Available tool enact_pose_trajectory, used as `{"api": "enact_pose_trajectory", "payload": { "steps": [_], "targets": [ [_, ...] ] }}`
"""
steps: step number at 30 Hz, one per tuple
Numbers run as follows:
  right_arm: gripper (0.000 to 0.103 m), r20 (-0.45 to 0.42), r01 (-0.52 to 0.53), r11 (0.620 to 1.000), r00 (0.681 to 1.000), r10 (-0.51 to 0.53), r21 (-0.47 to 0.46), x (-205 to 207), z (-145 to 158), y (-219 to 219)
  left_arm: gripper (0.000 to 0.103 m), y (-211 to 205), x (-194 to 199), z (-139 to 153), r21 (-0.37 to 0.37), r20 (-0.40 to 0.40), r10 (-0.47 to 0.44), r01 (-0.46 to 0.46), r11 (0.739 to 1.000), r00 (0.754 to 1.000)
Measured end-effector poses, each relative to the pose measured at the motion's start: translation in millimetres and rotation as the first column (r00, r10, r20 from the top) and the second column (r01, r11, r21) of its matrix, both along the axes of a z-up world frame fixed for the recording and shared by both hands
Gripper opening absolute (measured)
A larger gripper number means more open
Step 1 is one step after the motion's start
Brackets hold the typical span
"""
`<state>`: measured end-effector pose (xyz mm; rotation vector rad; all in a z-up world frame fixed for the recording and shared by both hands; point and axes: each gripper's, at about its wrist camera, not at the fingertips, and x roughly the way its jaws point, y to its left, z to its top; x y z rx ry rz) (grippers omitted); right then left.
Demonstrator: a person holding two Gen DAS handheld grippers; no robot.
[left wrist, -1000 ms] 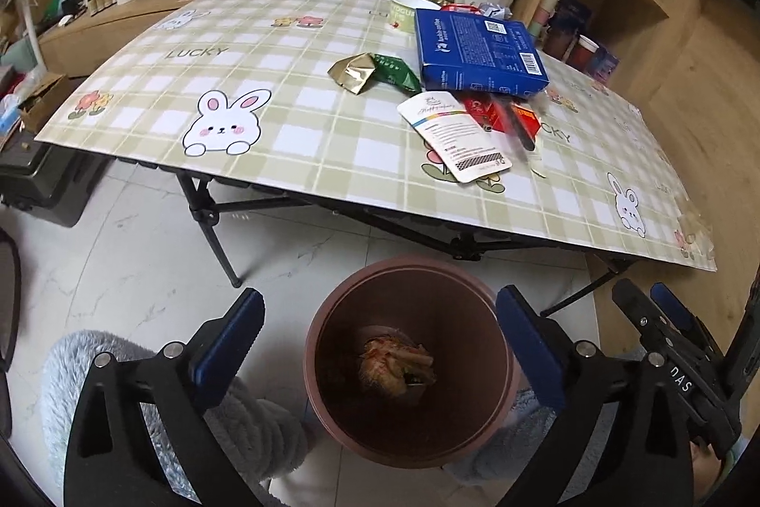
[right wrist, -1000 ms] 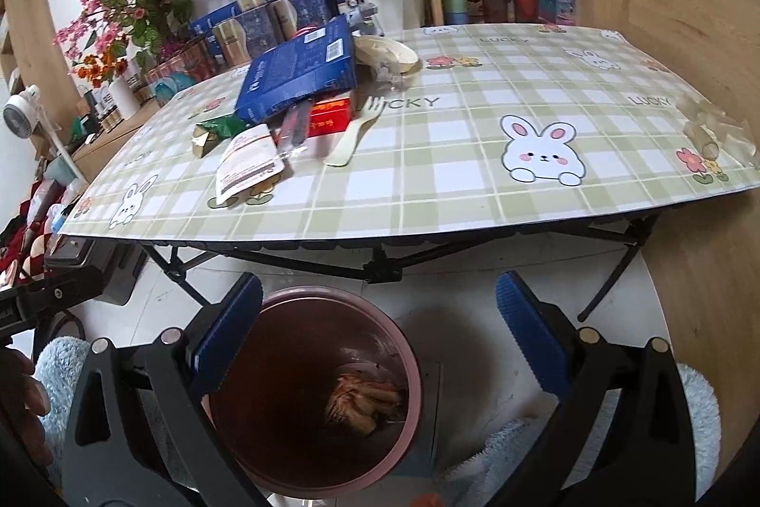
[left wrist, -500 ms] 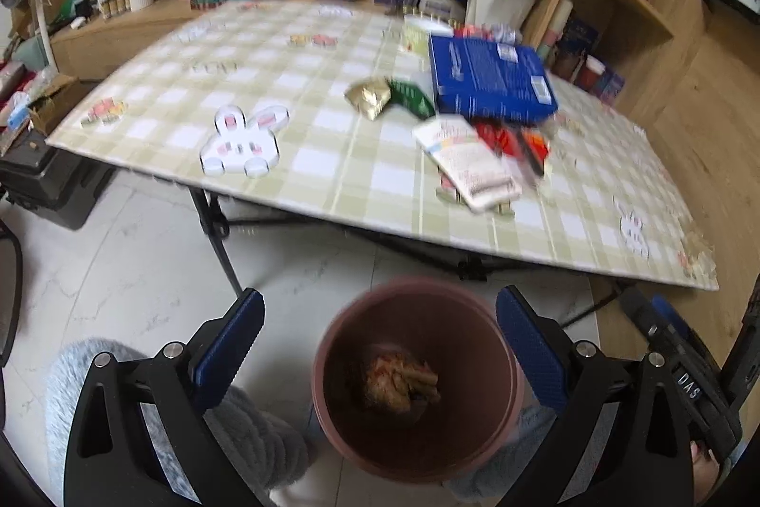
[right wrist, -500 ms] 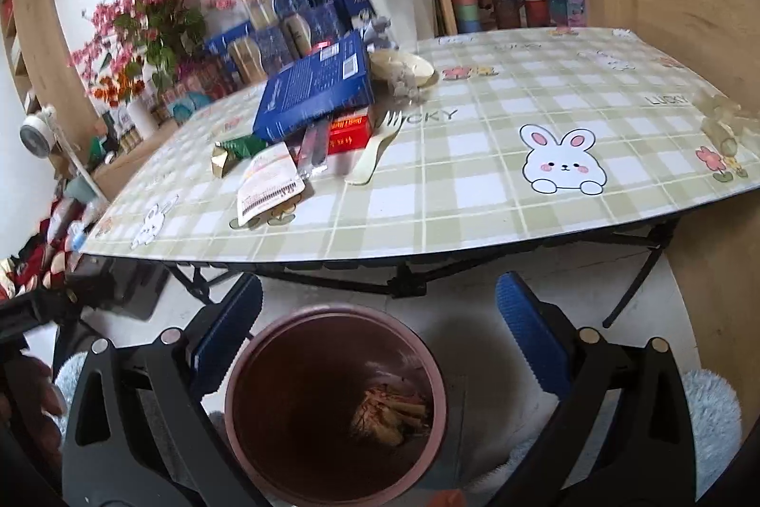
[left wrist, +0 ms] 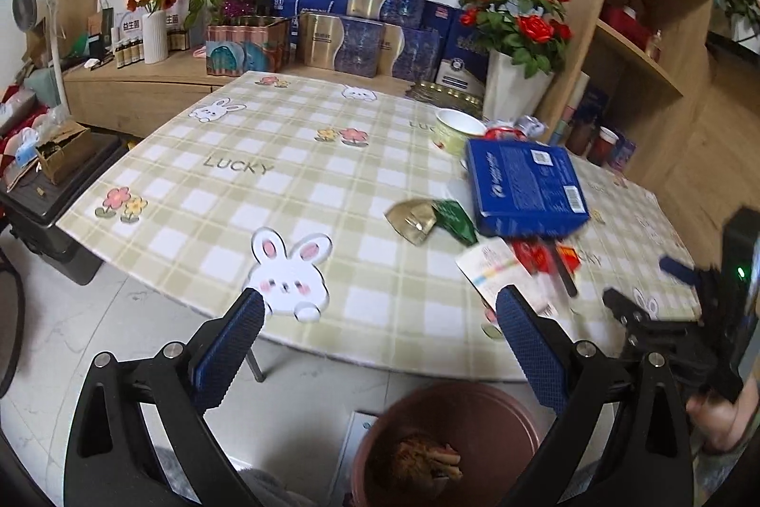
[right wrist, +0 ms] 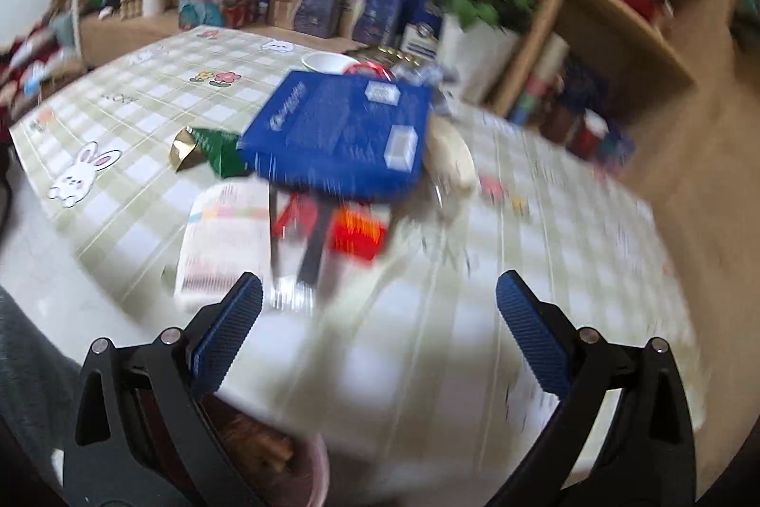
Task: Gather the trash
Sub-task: 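Reach the right tool to the blue luckin coffee box and grasp it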
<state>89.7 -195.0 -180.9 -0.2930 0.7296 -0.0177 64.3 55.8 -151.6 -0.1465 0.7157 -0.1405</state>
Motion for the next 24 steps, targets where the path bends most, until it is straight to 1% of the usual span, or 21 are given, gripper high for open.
{"api": "enact_pose_trajectory", "payload": {
  "steps": [3,5,8,12,14,16,18,22,24],
  "targets": [
    [0.097,-0.031,-0.04,0.994,0.999,0.037,-0.102,42.0,-3.1,19.8,0.096,6.2,12.6,-0.9,-0.008,-0.006,0.003,-0.003,1.0,1.0],
    [0.097,-0.065,-0.066,0.982,0.996,0.056,-0.178,64.4,-10.4,32.1,0.096,11.3,19.9,-3.3,-0.019,-0.014,0.007,-0.008,1.0,1.0],
    [0.097,-0.116,-0.101,0.954,0.991,0.07,-0.281,90.0,-23.7,46.2,0.096,16.0,23.4,-8.7,-0.025,-0.023,0.01,-0.01,1.0,1.0],
    [0.097,-0.181,-0.151,0.909,0.98,0.086,-0.389,113.2,-44.4,60.3,0.096,23.7,24.9,-18.0,-0.04,-0.045,0.021,-0.023,0.999,0.999],
    [0.097,-0.19,-0.17,0.893,0.977,0.097,-0.418,118.1,-50.3,65.4,0.096,28.2,24.8,-24.1,-0.056,-0.063,0.03,-0.034,0.998,0.998],
    [0.097,-0.179,-0.181,0.875,0.978,0.11,-0.449,124.1,-52.8,70.7,0.096,30.3,23.9,-29.5,-0.065,-0.08,0.036,-0.041,0.997,0.996],
    [0.097,-0.186,-0.181,0.869,0.977,0.105,-0.461,131.4,-55.3,74.7,0.096,31.2,24.1,-33.6,-0.069,-0.091,0.04,-0.046,0.997,0.995],
    [0.097,-0.188,-0.155,0.875,0.979,0.074,-0.459,144.2,-57.3,78.3,0.096,31.6,23.7,-40.1,-0.081,-0.107,0.047,-0.056,0.995,0.993],
    [0.097,-0.194,-0.137,0.884,0.979,0.053,-0.446,150.4,-58.2,77.3,0.096,31.2,23.7,-41.2,-0.085,-0.109,0.048,-0.057,0.995,0.993]
  ]
}}
